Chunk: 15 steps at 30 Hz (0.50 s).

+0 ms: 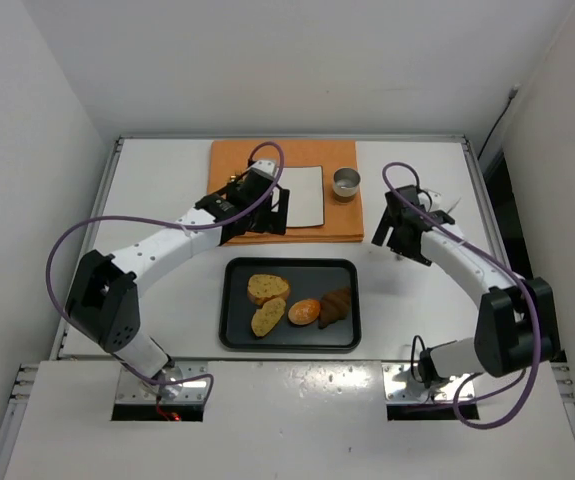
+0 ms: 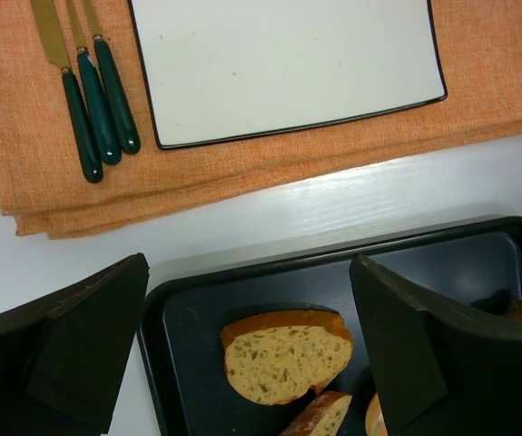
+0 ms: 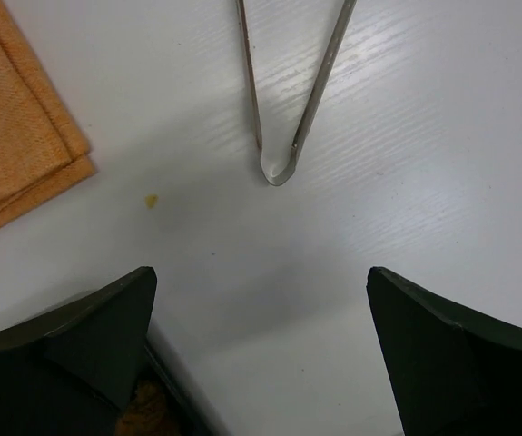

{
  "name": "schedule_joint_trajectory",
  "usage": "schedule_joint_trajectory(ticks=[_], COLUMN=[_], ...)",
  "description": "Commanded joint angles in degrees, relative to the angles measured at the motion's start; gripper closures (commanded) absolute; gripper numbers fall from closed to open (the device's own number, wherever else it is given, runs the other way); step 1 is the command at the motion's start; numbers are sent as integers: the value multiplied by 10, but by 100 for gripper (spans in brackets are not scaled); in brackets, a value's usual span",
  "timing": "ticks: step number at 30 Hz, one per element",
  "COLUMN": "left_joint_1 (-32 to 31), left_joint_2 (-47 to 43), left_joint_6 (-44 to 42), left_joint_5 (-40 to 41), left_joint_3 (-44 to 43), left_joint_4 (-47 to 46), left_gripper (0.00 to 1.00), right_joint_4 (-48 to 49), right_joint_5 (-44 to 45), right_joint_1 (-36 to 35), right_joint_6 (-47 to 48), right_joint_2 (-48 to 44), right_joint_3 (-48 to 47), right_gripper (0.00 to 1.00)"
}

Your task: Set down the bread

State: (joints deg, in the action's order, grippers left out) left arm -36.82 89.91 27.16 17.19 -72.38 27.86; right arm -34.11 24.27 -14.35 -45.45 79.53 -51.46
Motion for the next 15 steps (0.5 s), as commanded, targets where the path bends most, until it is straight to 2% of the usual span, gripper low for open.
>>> schedule_joint_trajectory(ticks=[1,8,13,15], left_joint_1=[0,6,17,17], left_joint_2=[-4,-22,-27,-32], left_joint_6=[-9,-14,-14,-14], left_joint_5=[-2,-2,-2,-8], left_joint_3=[-16,-11,-11,-11], left_joint_4=[-6,-1,-1,-1], left_gripper=[1,1,1,1], right_joint_4=[5,36,12,28], right_joint_5=[32,17,30,-10], right_joint_1=[-2,6,48,73], right_joint_6=[-18,-42,6,28], right_joint_2=[26,15,42,48], right_joint_3=[-20,-8,-49,-50], right_gripper=[0,0,0,0])
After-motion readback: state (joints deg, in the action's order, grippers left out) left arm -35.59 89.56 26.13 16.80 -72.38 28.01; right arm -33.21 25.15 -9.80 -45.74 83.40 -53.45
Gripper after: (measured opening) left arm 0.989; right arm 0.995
